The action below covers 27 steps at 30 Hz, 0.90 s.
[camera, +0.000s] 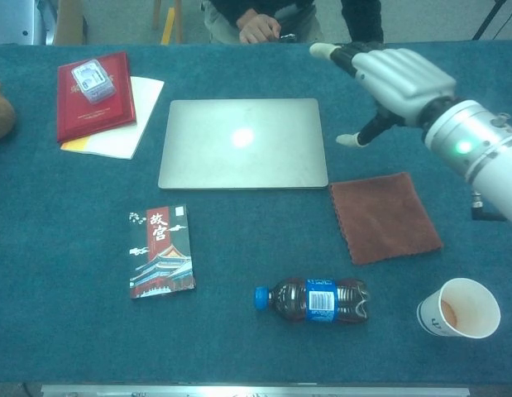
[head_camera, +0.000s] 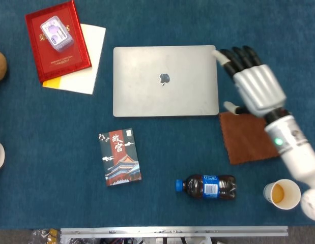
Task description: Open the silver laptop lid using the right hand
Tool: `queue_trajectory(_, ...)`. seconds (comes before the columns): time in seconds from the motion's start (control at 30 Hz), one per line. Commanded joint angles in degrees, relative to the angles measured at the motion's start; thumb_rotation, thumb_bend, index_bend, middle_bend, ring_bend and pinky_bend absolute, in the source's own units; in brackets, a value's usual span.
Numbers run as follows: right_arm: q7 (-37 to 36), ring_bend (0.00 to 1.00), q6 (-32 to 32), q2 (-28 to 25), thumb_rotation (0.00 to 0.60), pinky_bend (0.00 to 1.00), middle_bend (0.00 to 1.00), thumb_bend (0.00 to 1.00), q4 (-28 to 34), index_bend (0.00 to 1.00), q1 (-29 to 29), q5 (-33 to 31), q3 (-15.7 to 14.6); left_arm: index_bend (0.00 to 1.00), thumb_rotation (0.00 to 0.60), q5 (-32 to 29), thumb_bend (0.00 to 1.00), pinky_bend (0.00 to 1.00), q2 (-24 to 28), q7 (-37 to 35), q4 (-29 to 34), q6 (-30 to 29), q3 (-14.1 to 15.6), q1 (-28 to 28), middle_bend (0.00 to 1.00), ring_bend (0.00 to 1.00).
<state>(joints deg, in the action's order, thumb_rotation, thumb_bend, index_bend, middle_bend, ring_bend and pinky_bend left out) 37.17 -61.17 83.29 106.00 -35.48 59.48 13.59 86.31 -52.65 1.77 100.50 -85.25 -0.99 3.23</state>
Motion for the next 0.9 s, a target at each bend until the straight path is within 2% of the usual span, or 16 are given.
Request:
queue_trajectory(0.03, 2.06, 0.0, 1.24, 3.22, 0.6, 0.0, 0.09, 0.14, -2.54, 0.0, -2.79, -2.64, 0.69, 0.09, 0.598, 0.06, 0.41, 0.07, 0.0, 0.06, 0.01, 0.12, -0.03, 0.12, 0.07, 0.02)
queue_trajectory(0.3, 4.31, 0.0, 3.33, 9.69, 0.6, 0.0, 0.09, 0.14, -7.73, 0.0, -8.53, -7.94, 1.02, 0.09, 0.598, -0.38, 0.41, 0.07, 0.24, 0.1, -0.06, 0.96, -0.01, 0.43, 0.07, 0.02)
queue_trajectory(0.9, 8.0, 0.0, 4.53, 20.94, 0.6, 0.0, 0.09, 0.14, -18.73, 0.0, -16.09, -13.42, -1.8, 0.09, 0.597, -0.35, 0.41, 0.07, 0.26, -0.62, -0.78, 1.42, 0.45, 0.33, 0.07, 0.02)
